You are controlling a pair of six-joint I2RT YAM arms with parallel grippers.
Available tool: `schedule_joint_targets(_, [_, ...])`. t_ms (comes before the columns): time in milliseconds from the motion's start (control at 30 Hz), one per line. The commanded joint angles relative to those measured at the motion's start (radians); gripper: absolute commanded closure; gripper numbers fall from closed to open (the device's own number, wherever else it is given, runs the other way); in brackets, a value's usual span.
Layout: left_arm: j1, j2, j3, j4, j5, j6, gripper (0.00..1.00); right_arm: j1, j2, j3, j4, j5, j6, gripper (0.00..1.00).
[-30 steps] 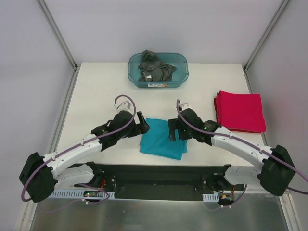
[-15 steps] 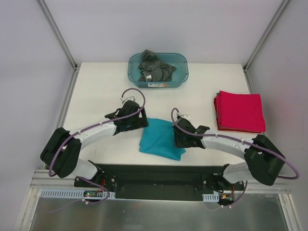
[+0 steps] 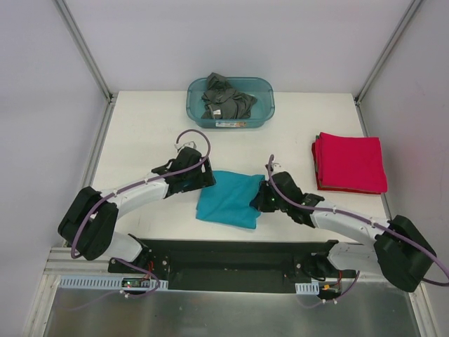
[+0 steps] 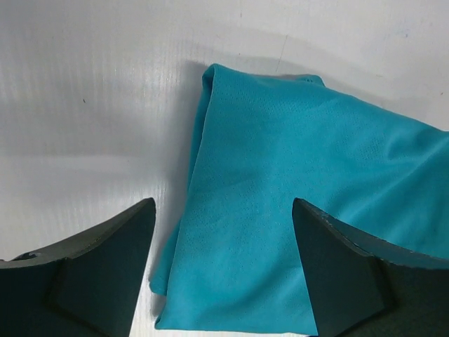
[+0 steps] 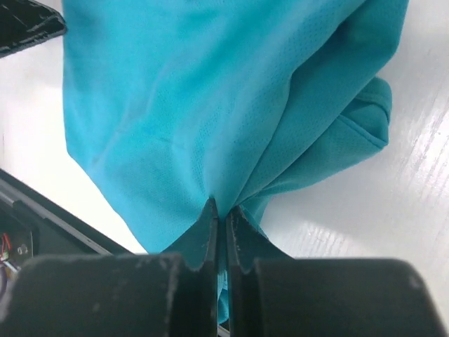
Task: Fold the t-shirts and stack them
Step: Smooth out wrinkles on the folded tshirt
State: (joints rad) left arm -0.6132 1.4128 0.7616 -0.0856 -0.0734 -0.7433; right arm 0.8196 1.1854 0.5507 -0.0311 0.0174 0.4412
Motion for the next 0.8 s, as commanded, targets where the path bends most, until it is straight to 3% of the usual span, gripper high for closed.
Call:
schedule_joint_targets(0, [0.01,-0.041,-0.022,0.023,0.038,-0.013,0.23,-0.057,-0.009,-0.151,0.342,-0.198,0.008,1.0])
schedule_joint_targets(300, [0.012,-0.002,-0.041,0.023,0.072,-0.021,0.25,-0.227,0.123,-0.245,0.474,-0.393,-0.093,0.99])
schedule_joint_targets(500, [0.007,0.025,-0.09,0.029,0.155,-0.06,0.41,-0.361,0.233,-0.166,0.412,-0.436,-0.134,0.97])
schedule_joint_targets(667, [-0.029,0.023,-0.151,0.056,0.175,-0.109,0.47,-0.396,0.292,-0.019,0.209,-0.416,-0.26,0.82])
schedule_joint_targets(767, [-0.063,0.012,-0.171,0.06,0.169,-0.142,0.48,-0.398,0.263,0.035,0.11,-0.372,-0.317,0.57])
